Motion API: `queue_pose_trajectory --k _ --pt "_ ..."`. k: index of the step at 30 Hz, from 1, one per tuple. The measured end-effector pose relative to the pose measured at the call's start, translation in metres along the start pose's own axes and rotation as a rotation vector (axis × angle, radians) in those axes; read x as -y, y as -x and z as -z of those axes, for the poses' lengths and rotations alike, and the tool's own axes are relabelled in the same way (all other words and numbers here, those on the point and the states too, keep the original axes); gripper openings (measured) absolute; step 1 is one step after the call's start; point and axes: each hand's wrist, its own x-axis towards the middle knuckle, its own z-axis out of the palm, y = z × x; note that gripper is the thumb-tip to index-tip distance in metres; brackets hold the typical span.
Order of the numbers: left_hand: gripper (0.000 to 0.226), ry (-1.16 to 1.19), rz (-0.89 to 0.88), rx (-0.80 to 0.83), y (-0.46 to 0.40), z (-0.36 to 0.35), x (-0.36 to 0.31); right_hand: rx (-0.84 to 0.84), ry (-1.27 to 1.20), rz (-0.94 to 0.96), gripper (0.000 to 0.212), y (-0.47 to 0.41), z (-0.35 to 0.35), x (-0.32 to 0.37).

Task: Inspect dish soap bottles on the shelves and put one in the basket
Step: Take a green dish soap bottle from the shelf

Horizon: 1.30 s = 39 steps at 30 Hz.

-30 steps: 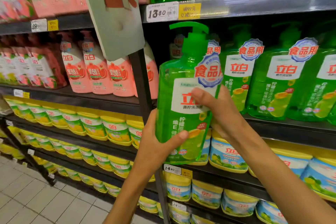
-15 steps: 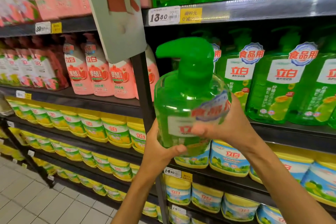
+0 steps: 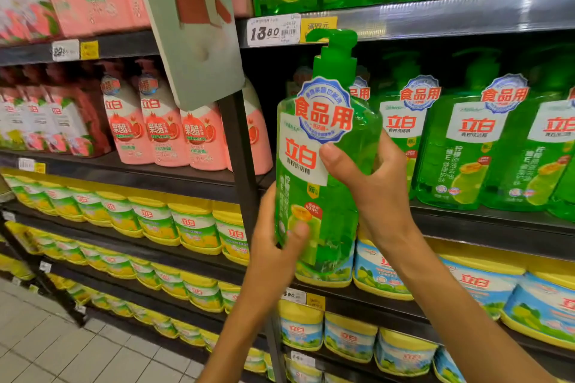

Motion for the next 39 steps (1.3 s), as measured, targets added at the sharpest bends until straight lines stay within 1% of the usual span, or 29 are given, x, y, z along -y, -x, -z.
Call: queue_pose_trajectory --k 2,3,4,6,7,8,9,11,12,13,14,15,17,18,19,20,22,23,25,28,29,31,32,33,35,37,38,39 --pt "0.114 -0.088 -0.037 0.062 0.006 -0.007 0.003 -0.017 0.022 0.008 0.039 0.001 -0.005 0.001" --pt "0.123 -0.129 -0.034 0.066 0.006 -0.008 0.003 -0.017 0.032 -0.001 0.038 0.001 -0.007 0.001" --pt "0.122 -0.147 -0.029 0.057 0.005 -0.009 0.002 -0.011 0.043 -0.019 0.039 0.001 -0.009 0.002" --pt "0.1 -0.097 -0.031 0.055 0.005 -0.007 0.006 0.029 -0.007 -0.109 0.047 0.0 -0.003 0.002" --pt "0.091 -0.064 -0.017 0.07 0.006 -0.004 0.008 0.054 -0.052 -0.175 0.059 -0.002 0.004 0.002" --pt "0.087 -0.027 0.014 0.091 0.007 -0.001 0.01 0.076 -0.071 -0.238 0.073 -0.007 0.012 0.001" --pt "0.092 0.03 0.071 0.11 0.009 0.002 0.012 0.098 -0.064 -0.288 0.088 -0.011 0.019 0.001" --pt "0.11 0.185 0.24 0.168 0.012 0.006 0.014 0.156 -0.054 -0.4 0.116 -0.018 0.023 0.0" --pt "0.111 0.262 0.309 0.208 0.014 0.008 0.017 0.187 -0.072 -0.455 0.128 -0.019 0.023 -0.004" --pt "0.107 0.32 0.345 0.25 0.016 0.009 0.019 0.203 -0.094 -0.479 0.132 -0.019 0.022 -0.007" --pt "0.105 0.357 0.366 0.285 0.016 0.009 0.021 0.198 -0.101 -0.465 0.124 -0.019 0.022 -0.011" --pt "0.107 0.382 0.383 0.292 0.015 0.009 0.021 0.181 -0.103 -0.431 0.109 -0.019 0.021 -0.013" --pt "0.114 0.415 0.404 0.242 0.01 0.008 0.02 0.123 -0.082 -0.359 0.081 -0.017 0.02 -0.014" --pt "0.112 0.449 0.396 0.223 0.006 0.008 0.019 0.08 -0.037 -0.327 0.073 -0.016 0.019 -0.014" --pt "0.103 0.504 0.382 0.222 0.003 0.007 0.017 0.037 0.023 -0.297 0.071 -0.016 0.017 -0.013" --pt "0.091 0.559 0.387 0.224 0.001 0.004 0.014 0.004 0.09 -0.275 0.076 -0.015 0.013 -0.012" --pt "0.074 0.56 0.447 0.2 -0.003 -0.002 0.008 -0.059 0.188 -0.28 0.086 -0.014 0.006 -0.011" --pt "0.068 0.546 0.46 0.192 -0.004 -0.004 0.009 -0.081 0.209 -0.296 0.084 -0.014 0.004 -0.011" --pt "0.063 0.573 0.47 0.167 -0.005 -0.007 0.011 -0.082 0.217 -0.355 0.078 -0.017 0.005 -0.008" --pt "0.059 0.673 0.492 0.143 -0.005 -0.008 0.011 -0.05 0.18 -0.444 0.079 -0.021 0.011 -0.005" --pt "0.059 0.703 0.501 0.15 -0.004 -0.008 0.011 -0.03 0.14 -0.458 0.073 -0.022 0.013 -0.005" --pt "0.059 0.752 0.531 0.182 -0.003 -0.008 0.009 0.014 0.087 -0.471 0.053 -0.023 0.014 -0.008" --pt "0.059 0.767 0.547 0.197 -0.002 -0.008 0.009 0.021 0.078 -0.471 0.05 -0.023 0.013 -0.007" --pt "0.059 0.771 0.557 0.212 -0.001 -0.006 0.009 0.021 0.069 -0.469 0.053 -0.023 0.013 -0.007" --pt "0.059 0.777 0.566 0.265 0.001 -0.002 0.005 0.01 0.018 -0.464 0.066 -0.022 0.013 -0.007" --pt "0.059 0.785 0.568 0.335 0.0 0.005 0.0 -0.009 -0.083 -0.485 0.08 -0.02 0.012 -0.009" --pt "0.059 0.772 0.546 0.365 0.0 0.008 -0.001 -0.02 -0.146 -0.507 0.084 -0.019 0.012 -0.011" --pt "0.058 0.743 0.512 0.378 -0.001 0.01 -0.003 -0.02 -0.202 -0.519 0.082 -0.018 0.012 -0.012"
